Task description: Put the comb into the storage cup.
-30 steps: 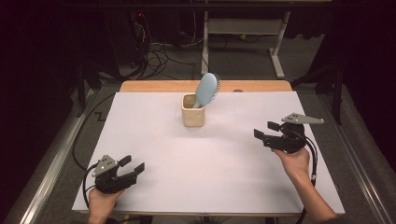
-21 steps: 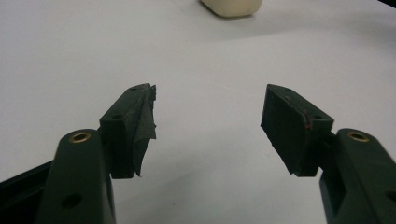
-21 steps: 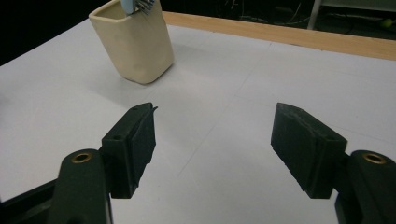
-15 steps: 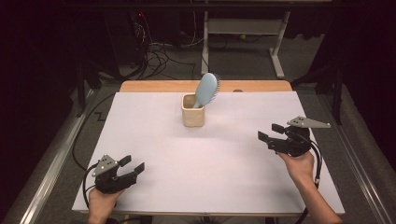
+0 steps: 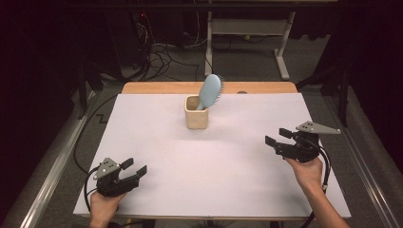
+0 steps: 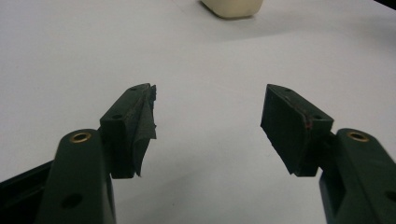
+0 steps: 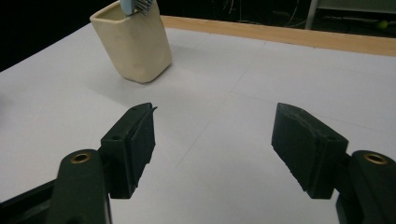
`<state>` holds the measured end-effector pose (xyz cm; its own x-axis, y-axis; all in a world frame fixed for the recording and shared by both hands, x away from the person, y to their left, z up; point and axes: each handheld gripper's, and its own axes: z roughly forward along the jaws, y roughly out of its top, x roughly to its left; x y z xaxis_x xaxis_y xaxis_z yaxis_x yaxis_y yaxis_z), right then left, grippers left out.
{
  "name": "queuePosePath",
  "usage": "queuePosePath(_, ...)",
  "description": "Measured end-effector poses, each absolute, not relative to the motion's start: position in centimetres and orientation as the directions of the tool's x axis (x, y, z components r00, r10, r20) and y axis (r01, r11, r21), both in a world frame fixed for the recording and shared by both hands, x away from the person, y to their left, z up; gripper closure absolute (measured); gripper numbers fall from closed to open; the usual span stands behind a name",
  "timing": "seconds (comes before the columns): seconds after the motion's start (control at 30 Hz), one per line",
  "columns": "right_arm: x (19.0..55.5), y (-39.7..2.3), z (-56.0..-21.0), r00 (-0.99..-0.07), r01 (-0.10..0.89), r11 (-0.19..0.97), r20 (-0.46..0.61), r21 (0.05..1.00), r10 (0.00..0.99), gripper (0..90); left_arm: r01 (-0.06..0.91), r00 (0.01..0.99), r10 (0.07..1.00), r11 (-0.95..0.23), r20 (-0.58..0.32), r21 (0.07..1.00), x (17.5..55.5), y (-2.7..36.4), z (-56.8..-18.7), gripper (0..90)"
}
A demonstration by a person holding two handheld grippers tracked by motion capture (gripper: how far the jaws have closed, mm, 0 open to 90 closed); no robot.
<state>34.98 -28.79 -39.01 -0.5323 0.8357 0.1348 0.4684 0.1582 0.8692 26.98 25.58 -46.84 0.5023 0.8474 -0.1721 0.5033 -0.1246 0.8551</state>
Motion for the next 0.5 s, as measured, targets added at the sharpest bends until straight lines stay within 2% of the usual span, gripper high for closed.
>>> queuePosePath(0.5,34.08,-29.62,-39.21,-0.526,0.466,0.144,0.143,0.873,0.838,30.6,0.504,0.499,0.849,-0.12,-0.175,0.855,26.96,25.64,-46.82,35.4)
